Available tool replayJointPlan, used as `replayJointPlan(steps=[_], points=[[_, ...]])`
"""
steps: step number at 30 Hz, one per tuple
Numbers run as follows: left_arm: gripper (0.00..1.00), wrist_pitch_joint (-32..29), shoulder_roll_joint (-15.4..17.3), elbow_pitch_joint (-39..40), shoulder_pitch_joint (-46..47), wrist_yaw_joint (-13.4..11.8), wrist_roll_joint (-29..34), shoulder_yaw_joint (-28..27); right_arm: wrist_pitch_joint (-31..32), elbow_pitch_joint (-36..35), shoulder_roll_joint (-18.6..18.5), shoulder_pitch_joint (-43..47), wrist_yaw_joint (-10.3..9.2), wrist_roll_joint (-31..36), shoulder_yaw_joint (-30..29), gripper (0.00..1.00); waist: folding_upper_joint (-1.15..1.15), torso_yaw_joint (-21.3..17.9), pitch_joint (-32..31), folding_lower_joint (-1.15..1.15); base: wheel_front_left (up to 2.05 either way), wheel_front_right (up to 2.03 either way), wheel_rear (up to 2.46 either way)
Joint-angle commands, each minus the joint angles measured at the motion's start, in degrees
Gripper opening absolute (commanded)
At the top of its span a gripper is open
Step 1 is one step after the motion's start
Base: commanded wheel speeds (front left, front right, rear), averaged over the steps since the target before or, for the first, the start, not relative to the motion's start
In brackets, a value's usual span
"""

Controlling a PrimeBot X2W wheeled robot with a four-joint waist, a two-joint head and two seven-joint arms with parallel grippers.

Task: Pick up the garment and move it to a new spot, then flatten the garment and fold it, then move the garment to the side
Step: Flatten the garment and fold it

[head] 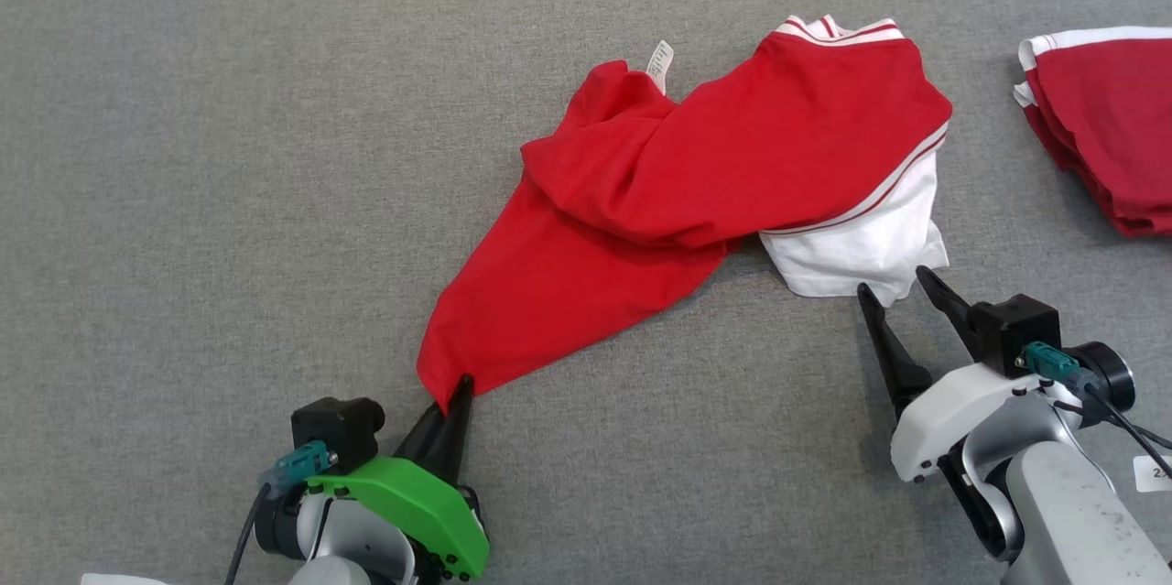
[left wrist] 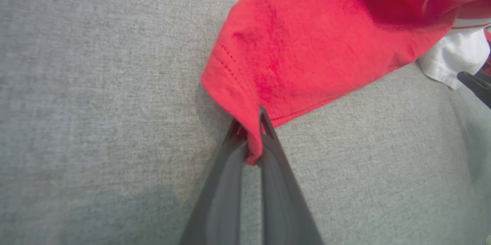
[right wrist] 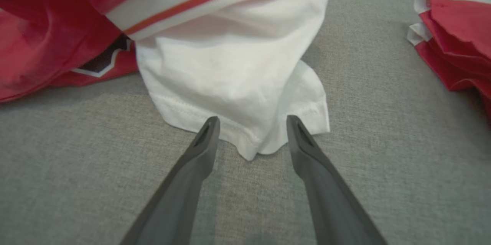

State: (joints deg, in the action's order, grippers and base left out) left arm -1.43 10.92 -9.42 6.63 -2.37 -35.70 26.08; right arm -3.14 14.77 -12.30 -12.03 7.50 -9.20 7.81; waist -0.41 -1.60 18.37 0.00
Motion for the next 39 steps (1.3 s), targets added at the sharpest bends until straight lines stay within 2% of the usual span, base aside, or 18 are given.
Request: replayJointPlan(steps=[1,4,6,9,11,13,18,23,26,33,39], points=[[0.0,0.0,0.2,-0.2,1.1,-0.1,-0.2,0.0,0.2,0.0,-0.1,-0.4,-0.02,-0.1,0.0,0.7,0.41,0.2,0.0,0.0,0.0,0.0,0.0],[0.0,0.4,0.2,-0.4,1.2,0.0,-0.2,0.0,0.2,0.2,-0.3,-0.5,-0.02,-0.2,0.1,0.49,0.41,0.5,0.0,0.0,0.0,0.0,0.0],[0.0,0.6,0.2,-0.6,1.0,0.0,-0.3,0.1,0.2,0.2,-0.3,-0.5,-0.02,-0.4,0.3,0.42,0.41,0.7,0.0,0.0,0.0,0.0,0.0],[0.0,0.8,0.1,-0.8,0.8,0.0,-0.5,0.2,0.0,0.3,-0.5,-0.5,-0.02,-0.8,0.5,0.26,0.41,0.8,-0.1,0.0,0.0,0.0,0.0],[0.0,0.9,0.0,-0.9,0.7,-0.1,-0.6,0.2,0.0,0.4,-0.5,-0.5,-0.02,-1.1,0.6,0.22,0.41,0.8,-0.1,0.0,0.0,0.0,0.0],[0.0,0.9,-0.1,-0.9,0.8,-0.1,-0.6,0.3,0.2,0.5,-0.7,-0.7,-0.02,-1.3,0.6,0.12,0.41,0.8,-0.1,0.0,0.0,0.0,0.0],[0.0,0.8,0.4,-0.2,1.1,-0.4,-0.6,0.2,0.3,-0.6,-1.1,-0.7,-0.02,-1.8,0.5,0.01,0.41,0.7,-0.5,0.0,0.0,0.0,0.0],[0.0,1.2,0.8,1.6,0.4,-0.8,-1.2,-0.7,0.5,-3.3,-1.6,0.5,-0.02,-3.7,0.1,0.0,0.41,0.5,-1.4,0.0,0.0,0.0,0.0],[0.0,1.4,1.5,4.8,-0.4,-1.5,-2.2,-2.3,1.1,-7.9,-1.9,1.4,-0.02,-7.8,-1.4,0.0,0.41,0.3,-2.6,0.0,0.0,0.0,0.0],[0.0,-0.7,4.4,17.5,-1.9,-3.0,-4.8,-6.1,7.6,-22.1,-4.0,2.3,-0.02,-19.8,-6.1,0.0,0.41,-0.2,-5.8,0.0,0.0,0.0,0.0],[0.0,-3.6,7.5,28.2,-1.7,-4.7,-5.7,-9.0,12.6,-29.6,-3.8,0.1,-0.01,-28.6,-11.3,0.0,0.41,-0.4,-8.7,0.0,0.0,0.0,0.0]])
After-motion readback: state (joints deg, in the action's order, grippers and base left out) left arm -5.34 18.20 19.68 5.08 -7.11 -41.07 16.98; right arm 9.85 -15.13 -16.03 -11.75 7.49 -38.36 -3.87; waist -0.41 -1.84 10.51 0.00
